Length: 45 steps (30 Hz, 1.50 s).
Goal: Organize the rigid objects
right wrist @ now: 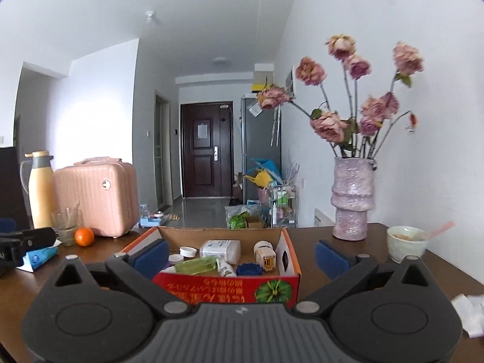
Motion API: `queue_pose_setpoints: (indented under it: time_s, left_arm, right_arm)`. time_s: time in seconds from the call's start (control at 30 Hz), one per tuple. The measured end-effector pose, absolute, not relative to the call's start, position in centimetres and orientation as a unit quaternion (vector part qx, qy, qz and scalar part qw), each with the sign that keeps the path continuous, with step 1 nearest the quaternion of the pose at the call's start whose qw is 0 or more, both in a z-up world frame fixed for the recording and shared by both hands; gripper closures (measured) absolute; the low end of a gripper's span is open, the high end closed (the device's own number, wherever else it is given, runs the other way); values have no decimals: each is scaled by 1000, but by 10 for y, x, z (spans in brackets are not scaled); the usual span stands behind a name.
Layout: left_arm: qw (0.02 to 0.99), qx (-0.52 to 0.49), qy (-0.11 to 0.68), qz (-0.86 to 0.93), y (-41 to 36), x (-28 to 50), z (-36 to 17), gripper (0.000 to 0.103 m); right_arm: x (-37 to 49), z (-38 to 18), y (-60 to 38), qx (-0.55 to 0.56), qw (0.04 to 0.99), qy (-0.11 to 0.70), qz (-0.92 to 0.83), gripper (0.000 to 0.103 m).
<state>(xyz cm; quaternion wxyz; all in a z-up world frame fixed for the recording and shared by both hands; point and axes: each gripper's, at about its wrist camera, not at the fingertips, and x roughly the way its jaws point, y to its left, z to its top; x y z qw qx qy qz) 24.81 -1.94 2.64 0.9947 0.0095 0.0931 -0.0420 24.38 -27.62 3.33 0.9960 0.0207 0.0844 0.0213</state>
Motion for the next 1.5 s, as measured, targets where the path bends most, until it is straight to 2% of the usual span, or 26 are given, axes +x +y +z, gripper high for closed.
queue_pose_setpoints:
  time_s: [0.4, 0.53, 0.6, 0.67, 0.83, 1.07, 1.5]
  left_arm:
    - [993, 29, 111, -22, -11, 71, -13, 0]
    - [993, 1, 118, -12, -2, 22, -22, 0]
    - [995, 12, 99, -2, -2, 8, -23, 0]
    - [996, 8, 93, 3, 1, -2, -22, 0]
    - [996, 8, 84, 4, 5, -21, -25, 0]
    - [997, 15, 72, -6, 3, -21, -23, 0]
    - [996, 8, 84, -7, 6, -16, -25, 0]
  right_arm:
    - [90, -7, -259, 55, 982, 179, -6, 0]
    - [26, -27, -248, 75, 979, 188, -33, 0]
    - [-2, -32, -244, 49, 986, 158, -35, 0]
    - [-15, -30, -241, 17, 990, 127, -63, 0]
    - [-22, -20, -244, 47, 993, 102, -41, 0]
    - [-16, -20, -220, 3, 995, 103, -16, 0]
    - [-16, -20, -224, 9, 993, 115, -13, 0]
